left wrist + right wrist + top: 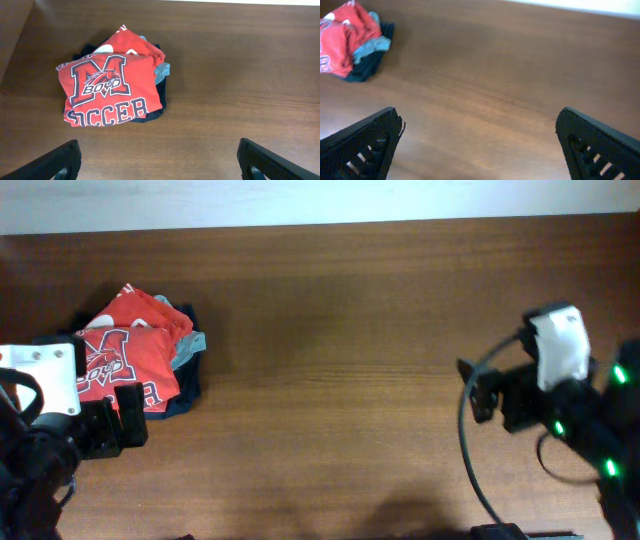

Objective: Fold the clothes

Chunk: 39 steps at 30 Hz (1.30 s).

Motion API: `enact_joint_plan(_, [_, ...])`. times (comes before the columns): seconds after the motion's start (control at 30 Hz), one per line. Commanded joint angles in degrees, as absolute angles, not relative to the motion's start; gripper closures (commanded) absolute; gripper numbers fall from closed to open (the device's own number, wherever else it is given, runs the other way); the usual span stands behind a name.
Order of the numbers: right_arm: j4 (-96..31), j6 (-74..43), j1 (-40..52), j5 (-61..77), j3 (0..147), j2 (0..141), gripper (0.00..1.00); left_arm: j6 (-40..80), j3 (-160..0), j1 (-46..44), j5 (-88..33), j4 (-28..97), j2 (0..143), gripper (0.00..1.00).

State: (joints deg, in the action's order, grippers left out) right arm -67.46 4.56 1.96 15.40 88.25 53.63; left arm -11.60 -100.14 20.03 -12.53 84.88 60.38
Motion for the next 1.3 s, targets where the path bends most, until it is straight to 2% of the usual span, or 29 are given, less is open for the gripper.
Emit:
enact_joint_plan(0.0, [-66.8,5.8,2.2,8.8,85.4,47.9,0.01,-12.5,-100.5,19.8,-12.0,85.0,60.2,0.01])
enact_joint_plan(0.17, [-62.2,5.7,2.2,6.8,70.0,36.5,0.01,-12.5,-100.5,19.8,-12.0,85.0,60.2,0.01])
enact_joint_plan(0.43, [-44.8,0.4,-0.1,6.9,38.1,18.5,0.01,-12.5,-100.5,19.8,-12.0,85.0,60.2,0.01])
enact_joint_plan(0.63, [-38.8,-1.0,0.0,7.0,22.6,8.0,0.01,-12.5,-100.5,19.8,-12.0,85.0,60.2,0.01])
enact_joint_plan(0.83, [-34.7,-1.0,0.0,7.9,13.6,0.1,0.01,-12.5,-100.5,19.8,-12.0,85.0,60.2,0.01])
enact_joint_plan(1.27, [-28.7,-0.9,0.0,8.8,8.0,0.4,0.01,-12.5,-100.5,19.8,-12.0,85.0,60.2,0.01])
